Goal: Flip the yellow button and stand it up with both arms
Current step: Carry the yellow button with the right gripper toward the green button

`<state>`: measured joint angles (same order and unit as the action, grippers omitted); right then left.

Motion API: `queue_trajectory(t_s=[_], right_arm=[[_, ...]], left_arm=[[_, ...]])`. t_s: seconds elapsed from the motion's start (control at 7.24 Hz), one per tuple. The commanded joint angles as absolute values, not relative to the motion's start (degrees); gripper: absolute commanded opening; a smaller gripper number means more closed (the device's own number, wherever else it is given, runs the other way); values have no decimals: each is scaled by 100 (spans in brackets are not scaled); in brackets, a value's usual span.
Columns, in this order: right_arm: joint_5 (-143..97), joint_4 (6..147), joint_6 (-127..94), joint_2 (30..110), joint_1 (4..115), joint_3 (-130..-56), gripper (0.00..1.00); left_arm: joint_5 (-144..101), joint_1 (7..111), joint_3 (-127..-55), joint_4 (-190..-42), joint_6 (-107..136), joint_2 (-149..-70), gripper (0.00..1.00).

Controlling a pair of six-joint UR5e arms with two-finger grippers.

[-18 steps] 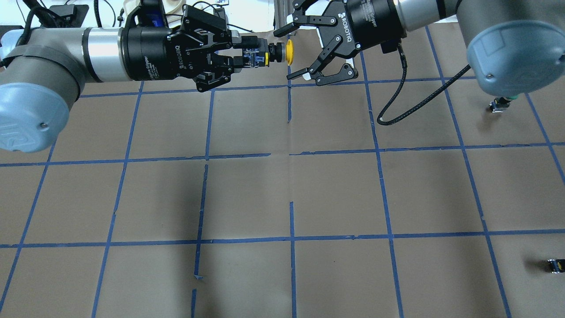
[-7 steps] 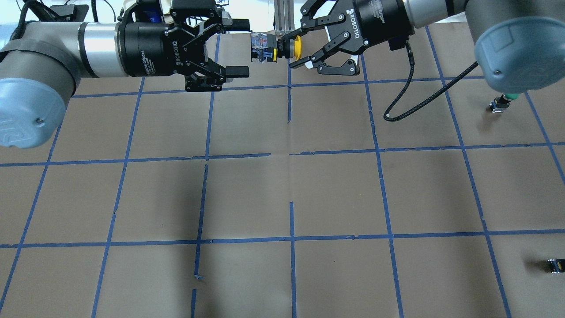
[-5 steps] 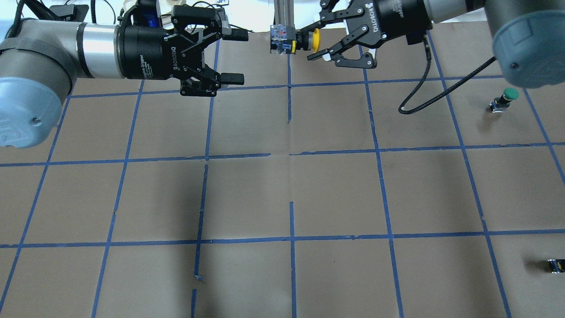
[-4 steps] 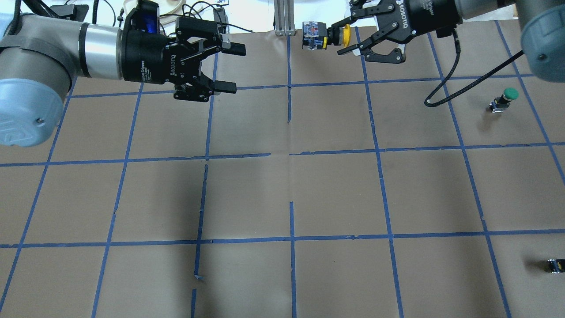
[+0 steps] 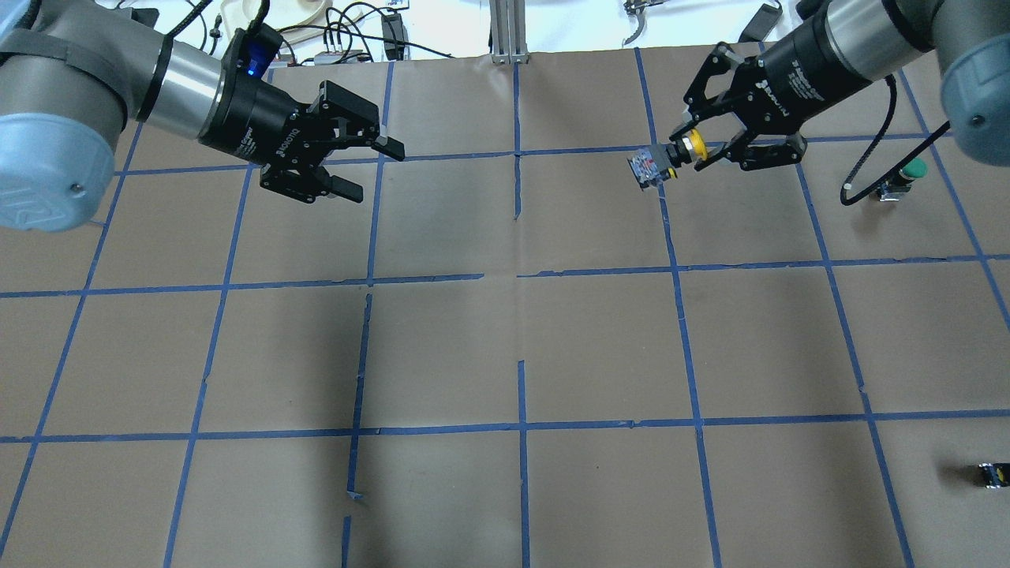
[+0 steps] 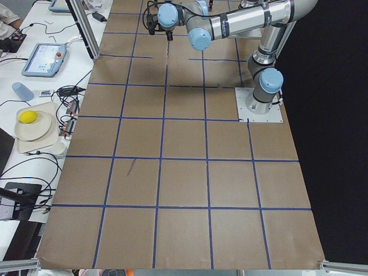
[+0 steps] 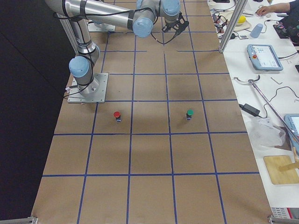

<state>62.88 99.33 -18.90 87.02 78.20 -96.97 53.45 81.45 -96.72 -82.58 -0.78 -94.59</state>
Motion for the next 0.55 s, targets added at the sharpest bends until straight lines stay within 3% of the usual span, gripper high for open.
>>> queue_trajectory(t_s=[0.0,0.41], right_arm=[[7554,10028,193,8701,7473,-9957,8],[8173,12646,3016,8719,6393,-11281,8]], left_arm=[[7154,8401,-9194,-8358,-52,-9615,89],[8700,8903,-9184,-8279,-211,-9536,92]])
